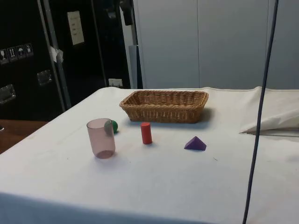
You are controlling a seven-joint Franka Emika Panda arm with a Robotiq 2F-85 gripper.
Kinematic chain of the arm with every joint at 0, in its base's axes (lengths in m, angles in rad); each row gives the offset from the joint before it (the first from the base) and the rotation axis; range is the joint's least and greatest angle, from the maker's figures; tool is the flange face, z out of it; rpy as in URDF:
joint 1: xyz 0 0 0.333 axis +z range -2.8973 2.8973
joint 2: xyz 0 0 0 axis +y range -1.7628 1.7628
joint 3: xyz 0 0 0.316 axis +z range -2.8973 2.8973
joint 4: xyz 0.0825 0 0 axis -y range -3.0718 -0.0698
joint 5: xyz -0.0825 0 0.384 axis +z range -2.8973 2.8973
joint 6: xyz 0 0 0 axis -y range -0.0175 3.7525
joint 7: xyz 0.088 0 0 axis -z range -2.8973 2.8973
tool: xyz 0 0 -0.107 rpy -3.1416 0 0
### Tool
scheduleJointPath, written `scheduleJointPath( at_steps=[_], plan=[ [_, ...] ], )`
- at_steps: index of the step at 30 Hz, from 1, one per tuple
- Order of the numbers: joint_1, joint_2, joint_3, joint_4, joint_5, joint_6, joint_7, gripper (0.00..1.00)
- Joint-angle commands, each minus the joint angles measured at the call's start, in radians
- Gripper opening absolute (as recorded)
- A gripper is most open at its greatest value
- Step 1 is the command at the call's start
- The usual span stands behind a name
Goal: Pick up the triangular block and place it into the basket.
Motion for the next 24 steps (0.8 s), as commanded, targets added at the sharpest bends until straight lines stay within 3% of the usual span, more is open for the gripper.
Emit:
scheduleJointPath(
  at_steps=[1,8,15,16,24],
  plan=[
    [0.004,-0.008,0.003,-0.008,-0.009,0.004,0.013,1.0],
    [0.001,-0.034,0.025,-0.041,-0.027,0.003,0.035,1.0],
    [0.003,-0.089,0.051,-0.12,-0.071,0.054,0.083,1.0],
    [0.001,-0.08,0.049,-0.106,-0.058,0.036,0.069,1.0],
    [0.003,-0.14,0.076,-0.217,-0.109,0.118,0.121,1.0]
  ],
)
